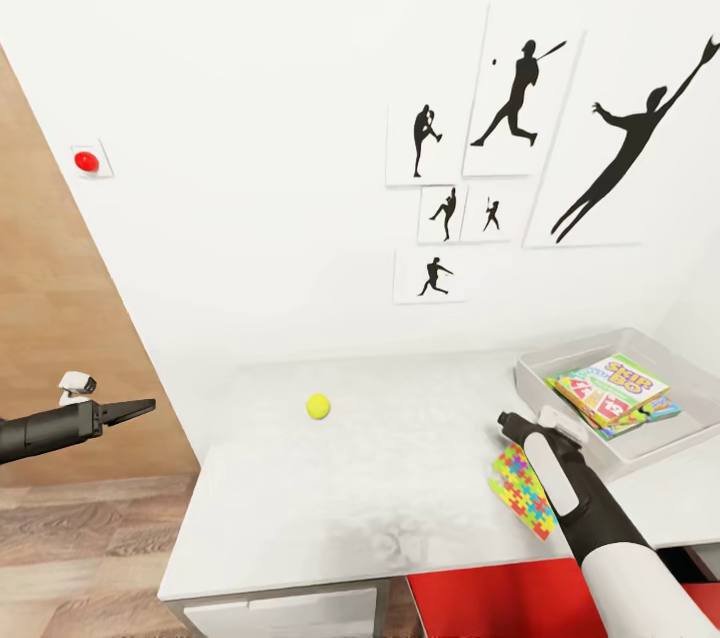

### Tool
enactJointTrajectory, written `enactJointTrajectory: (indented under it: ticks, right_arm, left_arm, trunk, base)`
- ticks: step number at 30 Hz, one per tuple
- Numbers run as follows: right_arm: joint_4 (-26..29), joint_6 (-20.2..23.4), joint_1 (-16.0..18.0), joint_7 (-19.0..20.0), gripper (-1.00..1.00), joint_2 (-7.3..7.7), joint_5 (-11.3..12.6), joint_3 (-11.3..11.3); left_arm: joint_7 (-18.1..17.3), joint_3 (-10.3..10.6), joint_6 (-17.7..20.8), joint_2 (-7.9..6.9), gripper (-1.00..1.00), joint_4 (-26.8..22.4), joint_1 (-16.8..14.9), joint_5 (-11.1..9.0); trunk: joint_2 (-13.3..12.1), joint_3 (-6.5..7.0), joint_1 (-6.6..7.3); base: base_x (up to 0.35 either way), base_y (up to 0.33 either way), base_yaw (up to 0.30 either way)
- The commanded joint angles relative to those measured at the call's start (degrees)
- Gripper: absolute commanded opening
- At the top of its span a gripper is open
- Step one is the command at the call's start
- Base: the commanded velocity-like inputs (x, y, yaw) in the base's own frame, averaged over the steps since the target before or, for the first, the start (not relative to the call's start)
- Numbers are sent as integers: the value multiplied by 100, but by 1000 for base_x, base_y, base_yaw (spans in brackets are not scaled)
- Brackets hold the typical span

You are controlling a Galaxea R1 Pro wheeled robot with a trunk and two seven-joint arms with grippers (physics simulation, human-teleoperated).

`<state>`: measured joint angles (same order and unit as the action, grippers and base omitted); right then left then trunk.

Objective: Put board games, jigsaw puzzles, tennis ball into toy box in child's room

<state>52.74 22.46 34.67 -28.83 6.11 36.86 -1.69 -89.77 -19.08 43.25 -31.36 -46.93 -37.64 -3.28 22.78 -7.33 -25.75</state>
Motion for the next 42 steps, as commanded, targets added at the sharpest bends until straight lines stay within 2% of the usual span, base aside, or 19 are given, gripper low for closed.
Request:
enactJointTrajectory:
  ticks: [1, 18, 26, 33, 42]
  right_arm:
    - [0, 15, 4, -35, 100, 0, 41, 3]
    - [-36, -194, 66, -52, 100, 4, 36, 2]
    - [-54, -506, 106, -53, 100, 0, 32, 17]
    - [-452, -948, 138, -53, 100, 0, 18, 20]
    - [-524, -1028, 153, -53, 100, 10, 10, 28]
  left_arm:
    - [-23, 0, 61, -1, 100, 0, -5, 3]
    - [-23, 0, 61, -1, 100, 0, -6, -5]
    - [-23, 0, 61, -1, 100, 0, -5, -6]
    - [-23, -3, 61, -1, 100, 0, -6, 2]
    - [-23, -3, 61, -1, 100, 0, -6, -3]
  trunk:
    - [13, -21, -3]
    - [13, -177, -3]
    - [13, -251, -3]
    - [13, -317, -3]
    - [13, -401, -3]
  base:
    - [0, 0, 0]
    - [0, 0, 0]
    - [0, 0, 0]
    - [0, 0, 0]
    - [0, 0, 0]
